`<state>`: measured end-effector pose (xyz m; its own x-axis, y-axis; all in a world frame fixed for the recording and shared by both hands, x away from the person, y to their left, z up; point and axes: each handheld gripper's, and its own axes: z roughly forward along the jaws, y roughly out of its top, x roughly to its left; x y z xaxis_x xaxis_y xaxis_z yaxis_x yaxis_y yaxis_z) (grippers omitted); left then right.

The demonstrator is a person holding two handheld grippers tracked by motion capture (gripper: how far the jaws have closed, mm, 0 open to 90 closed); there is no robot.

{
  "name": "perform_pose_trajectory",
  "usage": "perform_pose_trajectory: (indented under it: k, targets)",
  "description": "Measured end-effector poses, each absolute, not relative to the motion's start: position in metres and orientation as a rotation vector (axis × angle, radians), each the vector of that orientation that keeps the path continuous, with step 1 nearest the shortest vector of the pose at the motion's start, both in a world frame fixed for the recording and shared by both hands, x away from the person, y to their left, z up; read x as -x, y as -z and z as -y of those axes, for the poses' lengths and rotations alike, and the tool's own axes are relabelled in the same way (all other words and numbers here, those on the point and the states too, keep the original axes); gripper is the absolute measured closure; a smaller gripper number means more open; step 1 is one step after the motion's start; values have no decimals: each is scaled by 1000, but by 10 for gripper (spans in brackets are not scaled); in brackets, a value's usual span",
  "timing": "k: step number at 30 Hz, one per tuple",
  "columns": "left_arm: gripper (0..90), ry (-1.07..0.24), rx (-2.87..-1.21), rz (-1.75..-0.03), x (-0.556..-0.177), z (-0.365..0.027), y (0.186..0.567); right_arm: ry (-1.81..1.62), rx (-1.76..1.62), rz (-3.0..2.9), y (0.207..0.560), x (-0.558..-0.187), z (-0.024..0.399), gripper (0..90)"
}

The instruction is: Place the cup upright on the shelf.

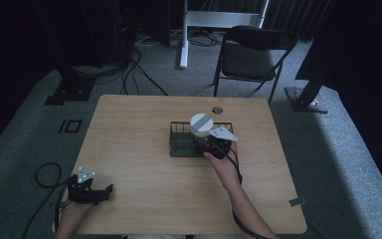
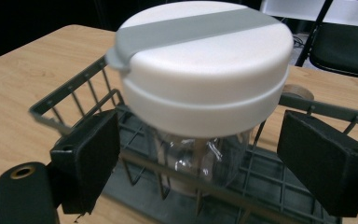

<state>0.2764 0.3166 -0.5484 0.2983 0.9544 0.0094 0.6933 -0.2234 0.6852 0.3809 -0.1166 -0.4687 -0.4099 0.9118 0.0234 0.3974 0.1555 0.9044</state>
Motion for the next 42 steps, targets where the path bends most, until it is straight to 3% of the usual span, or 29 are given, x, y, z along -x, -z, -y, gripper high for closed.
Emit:
perform_pose_trajectory:
  k: [18,42]
  targets:
    - [1,-590,-1998,-1462,-276,-317,548,-1249,-1200,-1870,462,-349,146,125]
    - [1,-590,-1998,-1462,-276,-317,548,-1210,-1273,-1964,503,-333,195,130]
